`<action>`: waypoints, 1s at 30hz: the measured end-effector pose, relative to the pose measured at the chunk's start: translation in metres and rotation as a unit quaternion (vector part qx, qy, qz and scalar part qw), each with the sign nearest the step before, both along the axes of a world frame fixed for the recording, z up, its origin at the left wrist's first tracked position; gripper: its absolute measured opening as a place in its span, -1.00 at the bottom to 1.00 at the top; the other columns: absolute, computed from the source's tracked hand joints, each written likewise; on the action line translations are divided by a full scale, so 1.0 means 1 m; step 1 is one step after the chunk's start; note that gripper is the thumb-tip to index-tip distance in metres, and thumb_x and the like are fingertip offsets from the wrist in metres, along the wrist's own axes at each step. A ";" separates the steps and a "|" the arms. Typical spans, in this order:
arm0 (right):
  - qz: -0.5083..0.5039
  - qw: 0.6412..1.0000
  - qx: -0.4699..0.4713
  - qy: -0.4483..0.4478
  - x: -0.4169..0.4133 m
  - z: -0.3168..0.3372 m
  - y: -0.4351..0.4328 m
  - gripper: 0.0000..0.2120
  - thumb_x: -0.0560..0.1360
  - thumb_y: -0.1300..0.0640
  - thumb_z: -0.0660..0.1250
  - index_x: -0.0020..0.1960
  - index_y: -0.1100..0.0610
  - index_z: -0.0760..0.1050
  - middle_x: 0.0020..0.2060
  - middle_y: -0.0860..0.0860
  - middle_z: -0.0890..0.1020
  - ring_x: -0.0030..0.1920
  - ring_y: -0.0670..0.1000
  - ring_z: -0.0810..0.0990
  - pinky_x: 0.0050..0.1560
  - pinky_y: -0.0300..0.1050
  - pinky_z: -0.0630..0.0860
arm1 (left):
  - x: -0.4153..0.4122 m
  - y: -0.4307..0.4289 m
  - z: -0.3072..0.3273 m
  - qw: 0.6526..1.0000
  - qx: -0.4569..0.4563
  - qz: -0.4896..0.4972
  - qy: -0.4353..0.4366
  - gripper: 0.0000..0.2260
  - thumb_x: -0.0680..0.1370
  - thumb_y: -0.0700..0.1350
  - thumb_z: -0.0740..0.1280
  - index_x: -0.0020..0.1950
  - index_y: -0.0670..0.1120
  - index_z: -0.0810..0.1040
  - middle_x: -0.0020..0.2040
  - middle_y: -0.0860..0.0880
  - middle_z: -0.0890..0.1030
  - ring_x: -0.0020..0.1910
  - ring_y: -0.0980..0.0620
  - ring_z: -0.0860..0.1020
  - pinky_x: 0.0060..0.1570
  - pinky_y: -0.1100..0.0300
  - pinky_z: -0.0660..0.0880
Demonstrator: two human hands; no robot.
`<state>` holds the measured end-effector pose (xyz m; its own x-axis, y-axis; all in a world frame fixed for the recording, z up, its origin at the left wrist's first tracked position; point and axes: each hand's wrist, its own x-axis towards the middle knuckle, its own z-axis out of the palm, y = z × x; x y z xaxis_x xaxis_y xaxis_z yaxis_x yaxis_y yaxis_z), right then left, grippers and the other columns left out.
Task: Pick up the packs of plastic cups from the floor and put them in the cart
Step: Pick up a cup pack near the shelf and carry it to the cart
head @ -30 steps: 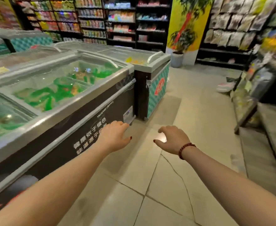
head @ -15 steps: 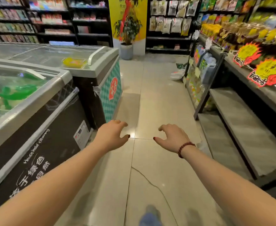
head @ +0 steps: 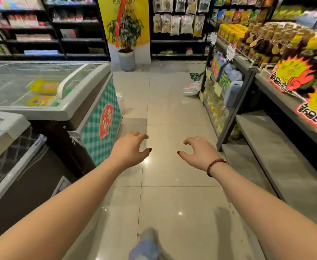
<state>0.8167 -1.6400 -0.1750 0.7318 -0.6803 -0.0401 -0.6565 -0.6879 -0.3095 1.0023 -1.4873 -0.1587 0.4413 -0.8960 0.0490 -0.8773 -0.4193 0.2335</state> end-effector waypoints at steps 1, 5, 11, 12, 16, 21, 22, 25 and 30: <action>0.000 1.000 -0.001 0.001 0.015 -0.003 -0.018 -0.55 0.52 -0.18 0.29 0.32 0.03 0.47 0.25 0.00 0.55 0.32 0.06 0.45 0.26 -0.07 0.36 | 0.016 -0.020 -0.003 1.000 0.000 -0.004 0.001 -0.55 0.56 0.12 0.29 0.41 -0.01 0.43 0.29 0.00 0.54 0.31 -0.01 0.45 0.16 0.03 0.49; -0.013 1.000 -0.004 0.007 0.079 -0.011 -0.098 -0.55 0.51 -0.17 0.29 0.32 0.03 0.47 0.26 0.01 0.54 0.31 0.07 0.45 0.27 -0.07 0.37 | 0.089 -0.100 -0.018 1.000 0.002 -0.015 -0.001 -0.55 0.56 0.12 0.28 0.42 -0.01 0.42 0.30 0.01 0.53 0.32 0.01 0.45 0.16 0.01 0.51; -0.030 0.999 0.017 0.021 0.175 -0.012 -0.216 -0.54 0.51 -0.17 0.29 0.31 0.05 0.47 0.26 0.01 0.54 0.31 0.06 0.46 0.30 -0.04 0.39 | 0.192 -0.216 -0.025 0.999 0.026 -0.030 0.009 -0.55 0.56 0.13 0.27 0.42 0.02 0.41 0.33 0.04 0.51 0.33 0.02 0.44 0.17 0.05 0.50; -0.035 0.999 0.022 0.018 0.188 -0.013 -0.234 -0.54 0.51 -0.17 0.30 0.31 0.05 0.47 0.26 0.00 0.54 0.32 0.06 0.45 0.31 -0.04 0.39 | 0.207 -0.237 -0.025 0.999 0.028 -0.031 0.008 -0.55 0.56 0.13 0.27 0.42 0.02 0.41 0.33 0.03 0.51 0.32 0.01 0.45 0.16 0.07 0.50; -0.043 0.998 0.033 0.021 0.234 -0.020 -0.306 -0.54 0.51 -0.16 0.30 0.31 0.05 0.47 0.27 0.00 0.54 0.34 0.04 0.44 0.33 -0.03 0.38 | 0.257 -0.312 -0.024 0.999 0.031 -0.035 0.014 -0.55 0.56 0.11 0.28 0.42 0.01 0.42 0.33 0.02 0.51 0.34 0.00 0.43 0.15 0.09 0.47; -0.045 0.998 0.027 0.027 0.289 -0.032 -0.408 -0.55 0.52 -0.16 0.29 0.32 0.04 0.46 0.28 -0.01 0.53 0.34 0.04 0.44 0.33 -0.04 0.37 | 0.316 -0.407 -0.036 0.999 0.031 -0.028 0.014 -0.56 0.56 0.11 0.28 0.41 0.01 0.42 0.31 0.01 0.52 0.32 0.00 0.44 0.15 0.09 0.45; -0.042 0.998 0.024 0.026 0.301 -0.034 -0.430 -0.55 0.52 -0.17 0.29 0.33 0.03 0.46 0.29 -0.01 0.53 0.34 0.04 0.44 0.33 -0.05 0.36 | 0.327 -0.427 -0.037 0.999 0.027 -0.023 0.014 -0.56 0.56 0.11 0.28 0.41 0.00 0.42 0.31 0.01 0.52 0.33 0.00 0.44 0.16 0.09 0.45; -0.032 0.999 0.023 0.024 0.338 -0.034 -0.499 -0.54 0.52 -0.18 0.27 0.34 0.02 0.45 0.30 -0.02 0.52 0.35 0.03 0.43 0.33 -0.05 0.37 | 0.363 -0.490 -0.038 1.000 0.021 -0.006 0.013 -0.56 0.56 0.10 0.29 0.41 0.00 0.43 0.32 0.01 0.52 0.34 0.00 0.43 0.13 0.11 0.44; -0.003 0.999 0.026 0.023 0.404 -0.022 -0.604 -0.54 0.52 -0.17 0.28 0.33 0.03 0.45 0.29 -0.02 0.52 0.36 0.03 0.42 0.32 -0.06 0.36 | 0.416 -0.598 -0.025 1.000 0.025 0.017 0.006 -0.56 0.57 0.10 0.28 0.42 0.01 0.41 0.34 0.03 0.50 0.36 0.01 0.40 0.12 0.12 0.44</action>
